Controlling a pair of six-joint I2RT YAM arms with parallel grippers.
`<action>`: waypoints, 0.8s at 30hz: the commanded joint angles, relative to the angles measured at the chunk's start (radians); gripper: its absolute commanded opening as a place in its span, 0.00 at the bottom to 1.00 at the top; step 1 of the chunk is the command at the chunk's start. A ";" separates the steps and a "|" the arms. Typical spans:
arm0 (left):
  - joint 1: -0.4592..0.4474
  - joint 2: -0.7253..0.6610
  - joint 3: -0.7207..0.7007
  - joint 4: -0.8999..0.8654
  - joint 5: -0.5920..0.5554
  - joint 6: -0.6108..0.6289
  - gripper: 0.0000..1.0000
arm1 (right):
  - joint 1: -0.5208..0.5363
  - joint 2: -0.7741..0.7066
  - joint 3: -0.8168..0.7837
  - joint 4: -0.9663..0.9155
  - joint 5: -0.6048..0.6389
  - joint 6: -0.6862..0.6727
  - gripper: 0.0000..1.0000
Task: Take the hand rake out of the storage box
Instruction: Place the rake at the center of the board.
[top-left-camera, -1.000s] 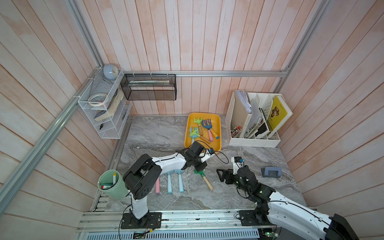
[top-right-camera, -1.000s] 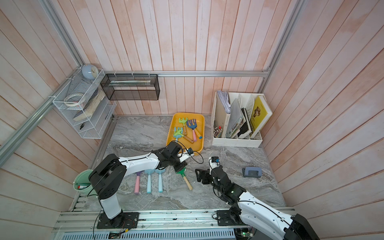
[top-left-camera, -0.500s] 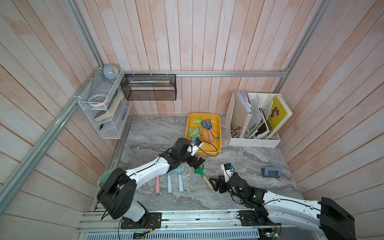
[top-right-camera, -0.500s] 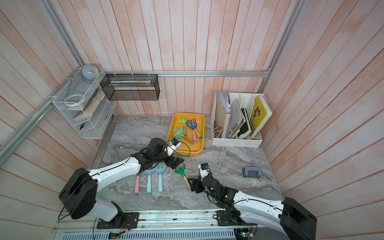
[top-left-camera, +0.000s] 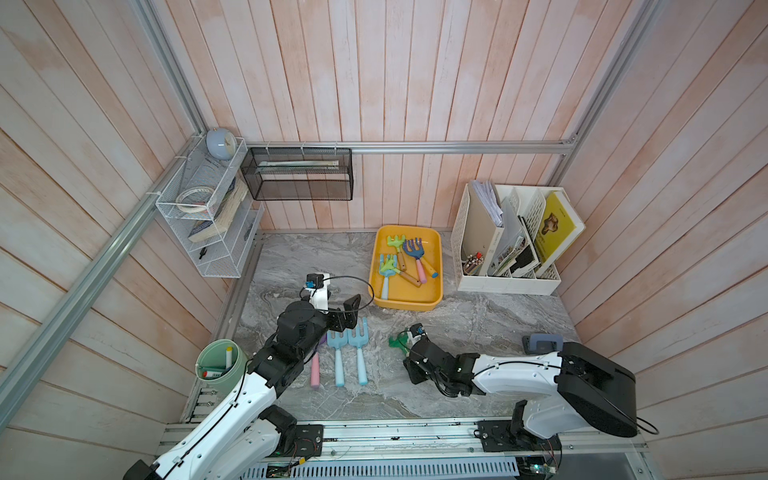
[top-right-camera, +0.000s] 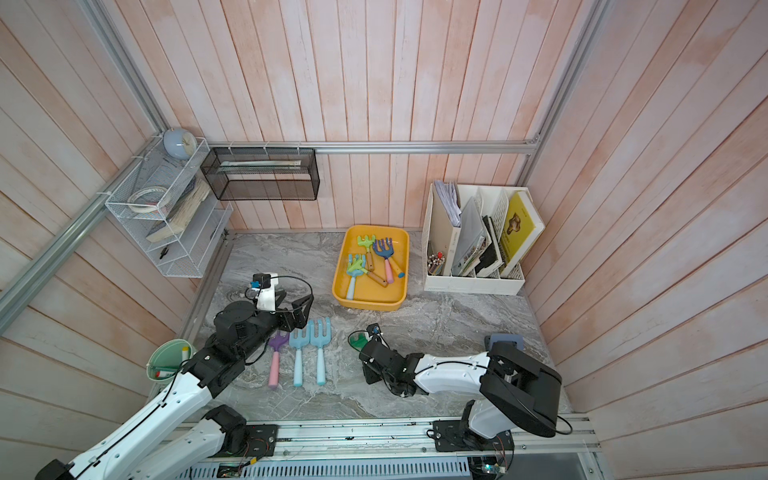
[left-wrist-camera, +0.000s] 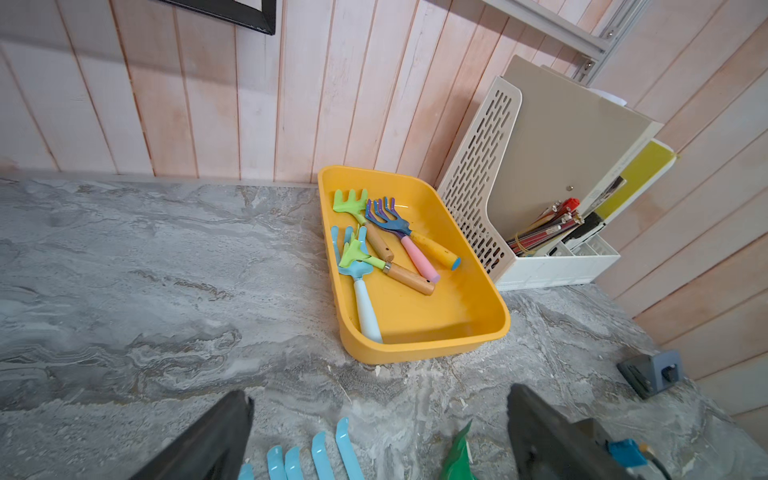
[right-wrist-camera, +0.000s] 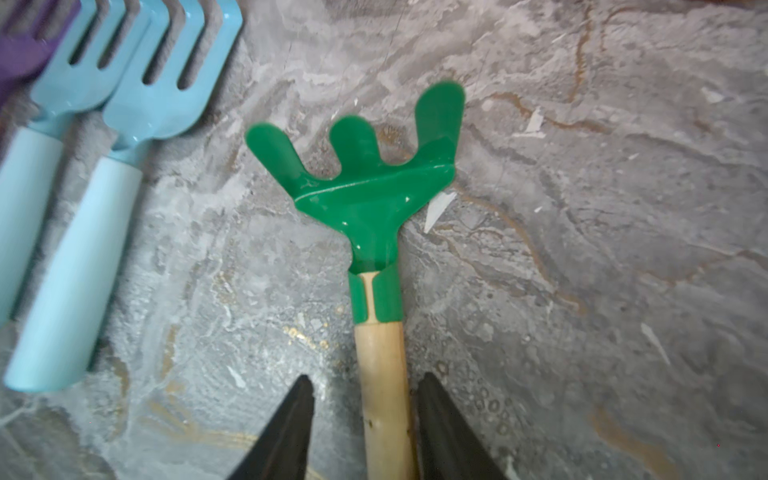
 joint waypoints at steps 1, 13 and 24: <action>0.002 -0.054 -0.043 -0.022 -0.034 -0.017 1.00 | 0.029 0.034 0.024 -0.036 0.005 0.058 0.34; 0.002 -0.091 -0.069 -0.030 -0.046 -0.032 1.00 | 0.089 0.286 0.307 -0.212 0.160 0.264 0.07; 0.002 -0.118 -0.079 -0.038 -0.078 -0.039 1.00 | 0.078 0.335 0.383 -0.187 0.197 0.302 0.07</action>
